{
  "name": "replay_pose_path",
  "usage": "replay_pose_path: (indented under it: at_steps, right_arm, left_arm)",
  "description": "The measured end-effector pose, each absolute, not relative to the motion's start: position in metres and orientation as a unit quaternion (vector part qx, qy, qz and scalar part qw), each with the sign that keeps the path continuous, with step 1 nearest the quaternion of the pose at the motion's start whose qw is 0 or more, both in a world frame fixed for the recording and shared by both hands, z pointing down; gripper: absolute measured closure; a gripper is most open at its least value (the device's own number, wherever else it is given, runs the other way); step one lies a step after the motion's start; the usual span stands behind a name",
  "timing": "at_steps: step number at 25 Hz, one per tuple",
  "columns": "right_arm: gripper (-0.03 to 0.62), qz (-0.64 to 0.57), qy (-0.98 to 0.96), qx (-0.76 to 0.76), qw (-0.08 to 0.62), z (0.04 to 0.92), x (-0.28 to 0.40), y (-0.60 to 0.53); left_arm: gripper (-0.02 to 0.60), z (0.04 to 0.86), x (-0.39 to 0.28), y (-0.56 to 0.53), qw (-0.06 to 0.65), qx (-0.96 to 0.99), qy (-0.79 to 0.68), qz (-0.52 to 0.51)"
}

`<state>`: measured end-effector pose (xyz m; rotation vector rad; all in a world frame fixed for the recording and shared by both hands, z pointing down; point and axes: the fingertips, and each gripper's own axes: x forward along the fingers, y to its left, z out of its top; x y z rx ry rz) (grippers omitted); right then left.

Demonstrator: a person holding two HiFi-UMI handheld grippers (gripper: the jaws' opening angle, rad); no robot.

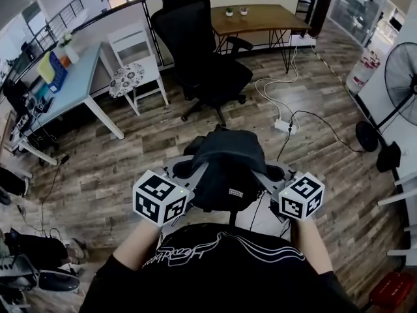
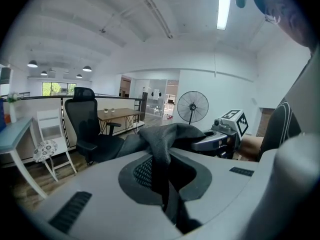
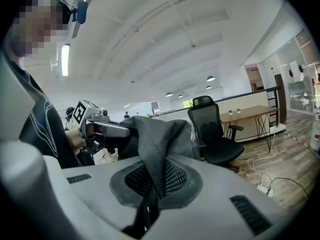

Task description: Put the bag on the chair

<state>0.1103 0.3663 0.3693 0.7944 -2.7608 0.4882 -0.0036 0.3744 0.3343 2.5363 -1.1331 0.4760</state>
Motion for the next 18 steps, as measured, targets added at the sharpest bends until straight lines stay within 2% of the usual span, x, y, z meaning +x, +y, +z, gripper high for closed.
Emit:
replay_pose_path:
  at_steps: [10, 18]
  right_arm:
    - [0.588, 0.182, -0.933, 0.288, 0.116, 0.380, 0.167, 0.342]
    - [0.588, 0.187, -0.919, 0.323, 0.122, 0.395, 0.179, 0.309]
  left_arm:
    - [0.548, 0.349, 0.051, 0.348, 0.169, 0.899, -0.371, 0.159]
    - [0.548, 0.365, 0.064, 0.311, 0.178, 0.910, -0.341, 0.155]
